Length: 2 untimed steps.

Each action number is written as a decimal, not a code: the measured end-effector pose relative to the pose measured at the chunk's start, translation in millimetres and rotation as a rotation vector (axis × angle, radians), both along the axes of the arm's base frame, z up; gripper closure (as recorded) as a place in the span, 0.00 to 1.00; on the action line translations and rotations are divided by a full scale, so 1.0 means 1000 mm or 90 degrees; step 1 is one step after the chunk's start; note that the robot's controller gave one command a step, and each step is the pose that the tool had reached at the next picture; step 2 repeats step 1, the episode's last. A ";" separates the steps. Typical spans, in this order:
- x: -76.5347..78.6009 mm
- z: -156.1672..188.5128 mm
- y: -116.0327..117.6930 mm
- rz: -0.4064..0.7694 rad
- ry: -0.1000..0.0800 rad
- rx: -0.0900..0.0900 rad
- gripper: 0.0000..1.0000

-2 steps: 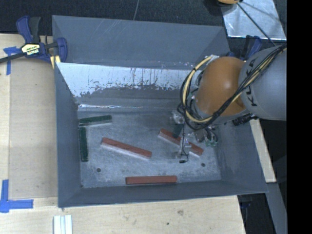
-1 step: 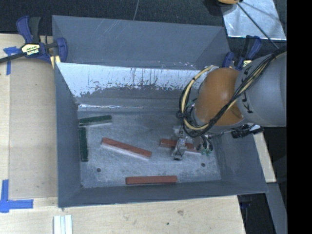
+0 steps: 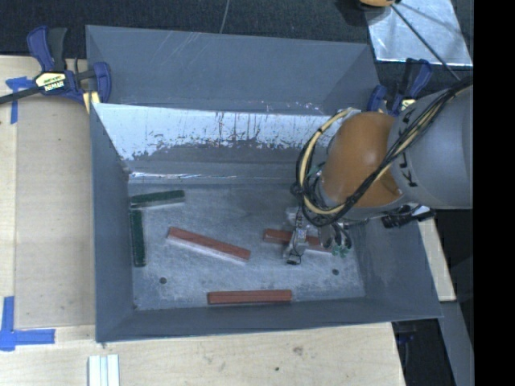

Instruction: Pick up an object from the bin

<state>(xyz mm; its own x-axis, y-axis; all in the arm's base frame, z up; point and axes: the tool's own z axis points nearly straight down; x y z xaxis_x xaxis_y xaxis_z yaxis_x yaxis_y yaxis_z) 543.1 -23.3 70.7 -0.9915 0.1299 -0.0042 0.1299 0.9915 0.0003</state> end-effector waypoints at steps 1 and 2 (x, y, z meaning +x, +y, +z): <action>-0.025 0.171 0.036 0.042 -0.002 0.000 1.00; -0.025 0.171 0.036 0.042 -0.002 0.000 1.00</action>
Offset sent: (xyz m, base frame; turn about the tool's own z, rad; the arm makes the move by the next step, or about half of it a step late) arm 0.0000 0.0000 0.0000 0.0000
